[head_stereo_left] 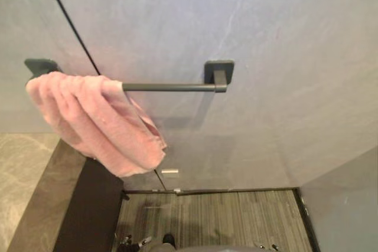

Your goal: Organize washtable

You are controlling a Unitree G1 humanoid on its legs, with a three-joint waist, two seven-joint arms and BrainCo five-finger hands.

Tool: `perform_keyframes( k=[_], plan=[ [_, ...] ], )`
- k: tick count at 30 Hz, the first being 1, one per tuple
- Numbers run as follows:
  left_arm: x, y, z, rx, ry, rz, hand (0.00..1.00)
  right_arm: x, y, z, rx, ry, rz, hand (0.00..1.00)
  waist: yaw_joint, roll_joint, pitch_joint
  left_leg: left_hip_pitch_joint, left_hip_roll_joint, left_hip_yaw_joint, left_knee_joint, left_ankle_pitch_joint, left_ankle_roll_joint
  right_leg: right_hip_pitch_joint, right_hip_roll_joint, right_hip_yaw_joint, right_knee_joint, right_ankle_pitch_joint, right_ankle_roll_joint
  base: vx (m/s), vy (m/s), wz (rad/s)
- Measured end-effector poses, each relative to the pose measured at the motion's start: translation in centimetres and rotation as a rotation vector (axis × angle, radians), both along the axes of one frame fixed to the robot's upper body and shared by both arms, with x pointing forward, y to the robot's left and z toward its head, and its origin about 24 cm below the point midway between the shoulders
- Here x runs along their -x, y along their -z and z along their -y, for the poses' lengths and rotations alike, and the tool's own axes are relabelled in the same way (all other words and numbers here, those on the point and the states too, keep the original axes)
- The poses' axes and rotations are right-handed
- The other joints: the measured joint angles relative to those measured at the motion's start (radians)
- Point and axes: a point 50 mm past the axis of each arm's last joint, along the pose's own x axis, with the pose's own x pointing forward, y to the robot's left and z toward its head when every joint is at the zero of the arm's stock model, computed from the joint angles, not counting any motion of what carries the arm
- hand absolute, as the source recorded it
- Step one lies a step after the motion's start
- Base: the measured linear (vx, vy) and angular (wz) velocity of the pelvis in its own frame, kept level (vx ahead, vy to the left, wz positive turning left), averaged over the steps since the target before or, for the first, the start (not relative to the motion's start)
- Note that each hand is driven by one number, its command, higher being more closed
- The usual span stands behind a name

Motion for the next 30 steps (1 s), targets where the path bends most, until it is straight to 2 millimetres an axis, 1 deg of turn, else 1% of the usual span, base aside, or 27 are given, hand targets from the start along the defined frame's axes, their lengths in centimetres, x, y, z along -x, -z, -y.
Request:
perform_keyframes(
  k=[3, 4, 5, 7, 8, 9, 11, 12, 14, 15, 18, 20, 24, 26, 27, 30],
  plan=[
    [-1.0, -0.7, -0.1, -0.031, -0.021, 0.088, 0.0, -0.2, 0.0, 0.1, 0.005, 0.005, 0.006, 0.0, 0.002, 0.005, 0.002, -0.011, -0.006, -0.025, 0.0, 0.009, 0.006, 0.003, -0.005, -0.022, 0.001, 0.0, 0.0, -0.04, -0.003, 0.3],
    [-1.9, -1.2, 0.2, -0.033, -0.029, 0.146, 0.0, -0.2, -0.1, 0.2, 0.009, 0.009, 0.006, 0.0, 0.003, 0.008, 0.004, -0.014, -0.01, -0.037, 0.0, 0.013, 0.009, 0.009, -0.008, -0.037, 0.001, 0.0, 0.0, -0.06, 0.005, 0.36],
    [-3.0, -2.1, 0.4, -0.039, -0.048, 0.231, 0.0, -0.3, -0.1, 0.2, 0.011, 0.013, 0.008, 0.0, 0.005, 0.01, 0.005, -0.015, -0.013, -0.047, -0.001, 0.015, 0.011, 0.013, -0.011, -0.046, 0.002, 0.0, 0.001, -0.06, 0.008, 0.27],
    [-4.4, -3.5, 0.5, -0.056, -0.053, 0.346, 0.0, -0.6, -0.1, 0.3, 0.02, 0.015, 0.015, 0.0, 0.006, 0.014, 0.007, -0.016, -0.012, -0.049, -0.001, 0.016, 0.011, 0.012, -0.011, -0.046, 0.003, 0.0, 0.001, -0.08, 0.009, 0.07],
    [-5.3, -4.4, 0.3, -0.072, -0.052, 0.418, 0.0, -0.7, -0.2, 0.4, 0.026, 0.015, 0.019, 0.0, 0.006, 0.021, 0.011, -0.015, -0.012, -0.049, -0.004, 0.015, 0.011, 0.012, -0.011, -0.047, 0.004, 0.0, 0.001, -0.08, 0.005, 0.01],
    [-5.7, -4.8, 0.2, -0.079, -0.053, 0.444, 0.0, -0.8, -0.2, 0.5, 0.028, 0.015, 0.02, 0.0, 0.006, 0.02, 0.01, -0.015, -0.012, -0.049, -0.006, 0.015, 0.011, 0.012, -0.011, -0.047, 0.005, 0.0, 0.001, -0.08, 0.0, 0.0],
    [-6.7, -6.2, -0.8, -0.121, -0.094, 0.529, 0.0, -0.9, -0.3, 0.8, 0.037, 0.014, 0.026, 0.0, 0.004, 0.028, 0.011, -0.015, -0.011, -0.049, -0.007, 0.011, 0.006, 0.011, -0.01, -0.046, 0.005, -0.003, -0.002, -0.06, 0.0, -0.02],
    [-6.9, -6.6, -1.0, -0.134, -0.108, 0.549, 0.0, -0.9, -0.3, 0.8, 0.039, 0.014, 0.029, 0.0, 0.004, 0.03, 0.012, -0.015, -0.011, -0.049, -0.007, 0.011, 0.006, 0.011, -0.01, -0.046, 0.004, -0.003, -0.002, 0.0, 0.0, 0.0],
    [-7.7, -8.1, -1.9, -0.184, -0.156, 0.628, 0.0, -0.9, -0.3, 0.8, 0.04, 0.011, 0.027, 0.0, 0.006, 0.032, 0.011, -0.015, -0.01, -0.049, -0.007, 0.01, 0.006, 0.011, -0.009, -0.046, 0.003, -0.003, -0.001, 0.0, 0.0, 0.0],
    [-7.8, -8.4, -2.1, -0.196, -0.161, 0.64, 0.0, -0.9, -0.3, 0.8, 0.04, 0.01, 0.028, 0.0, 0.007, 0.032, 0.011, -0.015, -0.009, -0.049, -0.006, 0.01, 0.006, 0.011, -0.008, -0.046, 0.003, -0.003, 0.0, 0.0, 0.0, 0.0],
    [-8.8, -10.0, -2.6, -0.254, -0.157, 0.714, 0.0, -1.0, -0.4, 0.8, 0.043, 0.001, 0.031, 0.0, 0.022, 0.03, 0.011, -0.015, -0.009, -0.049, -0.001, 0.014, 0.011, 0.014, -0.007, -0.046, 0.001, -0.002, 0.001, 0.05, -0.015, -0.01],
    [-9.7, -11.9, -3.0, -0.303, -0.16, 0.803, 0.0, -1.6, -0.5, 0.9, 0.046, -0.003, 0.048, 0.0, 0.029, 0.027, 0.012, -0.015, -0.009, -0.049, -0.001, 0.014, 0.011, 0.015, -0.006, -0.046, -0.001, -0.002, 0.0, 0.04, -0.018, 0.01],
    [-10.1, -14.0, -4.0, -0.39, -0.193, 0.888, 0.0, -2.6, -0.6, 0.9, 0.05, -0.011, 0.075, 0.0, 0.029, 0.026, 0.012, -0.015, -0.009, -0.049, -0.001, 0.014, 0.011, 0.016, -0.006, -0.046, -0.001, -0.002, 0.0, 0.01, -0.004, 0.0],
    [-10.4, -15.6, -4.7, -0.441, -0.217, 0.948, 0.0, -2.7, -0.7, 0.9, 0.05, -0.013, 0.078, 0.0, 0.03, 0.026, 0.012, -0.014, -0.008, -0.049, -0.001, 0.014, 0.011, 0.017, -0.006, -0.046, -0.001, -0.002, 0.0, 0.0, 0.0, 0.0],
    [-10.5, -15.8, -4.7, -0.447, -0.218, 0.955, 0.0, -2.7, -0.7, 0.9, 0.05, -0.013, 0.078, 0.0, 0.03, 0.025, 0.012, -0.013, -0.008, -0.049, -0.001, 0.014, 0.011, 0.018, -0.006, -0.046, -0.001, -0.002, 0.0, -0.03, -0.005, 0.0],
    [-10.6, -17.6, -5.4, -0.499, -0.24, 1.029, 0.0, -2.6, -0.7, 0.9, 0.048, -0.014, 0.077, 0.0, 0.03, 0.023, 0.011, -0.011, -0.008, -0.047, -0.002, 0.014, 0.011, 0.019, -0.006, -0.044, 0.0, -0.002, 0.0, -0.04, -0.002, -0.02]
  ],
)
